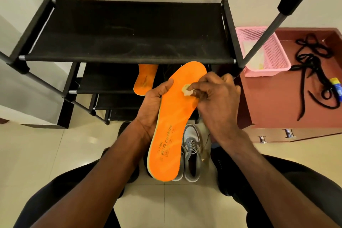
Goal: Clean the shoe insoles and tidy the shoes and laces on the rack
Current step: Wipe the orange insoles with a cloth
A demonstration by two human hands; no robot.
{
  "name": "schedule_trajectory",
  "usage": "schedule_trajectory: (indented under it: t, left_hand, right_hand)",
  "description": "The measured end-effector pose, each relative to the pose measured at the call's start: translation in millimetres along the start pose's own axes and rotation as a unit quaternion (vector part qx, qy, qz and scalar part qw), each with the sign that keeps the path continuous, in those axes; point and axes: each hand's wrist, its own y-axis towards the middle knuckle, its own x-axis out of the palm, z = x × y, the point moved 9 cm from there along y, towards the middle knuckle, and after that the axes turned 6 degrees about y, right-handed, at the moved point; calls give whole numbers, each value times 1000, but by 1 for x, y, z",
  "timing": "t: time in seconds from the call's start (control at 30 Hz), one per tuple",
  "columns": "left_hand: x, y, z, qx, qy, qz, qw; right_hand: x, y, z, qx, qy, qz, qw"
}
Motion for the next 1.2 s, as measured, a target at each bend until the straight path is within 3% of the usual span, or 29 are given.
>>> schedule_trajectory:
  t: [0.1,0.33,0.47,0.63,0.83,1.03,1.2]
  left_hand:
    - [-4,-2,6,11,-15,8,1000]
    - [11,-8,1,-7,25,-9,1000]
    - [11,-8,-1,2,18,-6,1000]
    - [-2,-4,4,13,0,30,999]
    - [-2,1,1,2,19,16,1000]
    - [-5,0,-2,-8,20,12,1000]
    - [0,2,-4,-17,39,0,999]
  right_hand:
    - [12,-14,-17,-47,17,-61,997]
    - [-20,13,32,59,-22,15,998]
    - [-11,8,34,63,9,-17,998]
    - [13,-14,-7,-2,-9,-111,994]
    - [-11,7,29,85,-46,-27,995]
    - [7,-20,-17,-12,-52,-71,996]
    - [-17,2,24,106,-72,0,992]
